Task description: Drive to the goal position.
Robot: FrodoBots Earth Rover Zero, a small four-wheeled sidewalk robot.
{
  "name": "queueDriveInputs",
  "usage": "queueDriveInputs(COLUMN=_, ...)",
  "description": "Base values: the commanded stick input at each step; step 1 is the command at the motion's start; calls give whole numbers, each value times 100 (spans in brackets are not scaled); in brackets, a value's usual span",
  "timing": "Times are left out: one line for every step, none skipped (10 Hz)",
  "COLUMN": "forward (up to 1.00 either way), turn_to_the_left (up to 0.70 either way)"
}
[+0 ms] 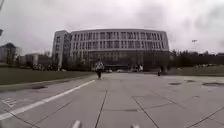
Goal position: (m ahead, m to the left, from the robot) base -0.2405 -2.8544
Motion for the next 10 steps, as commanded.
queueDriveInputs(forward=70, turn_to_the_left=0)
queueDriveInputs(forward=70, turn_to_the_left=0)
queueDriveInputs(forward=70, turn_to_the_left=0)
queueDriveInputs(forward=70, turn_to_the_left=0)
queueDriveInputs(forward=70, turn_to_the_left=0)
queueDriveInputs(forward=70, turn_to_the_left=0)
queueDriveInputs(forward=70, turn_to_the_left=0)
queueDriveInputs(forward=70, turn_to_the_left=0)
queueDriveInputs(forward=70, turn_to_the_left=0)
queueDriveInputs(forward=70, turn_to_the_left=0)
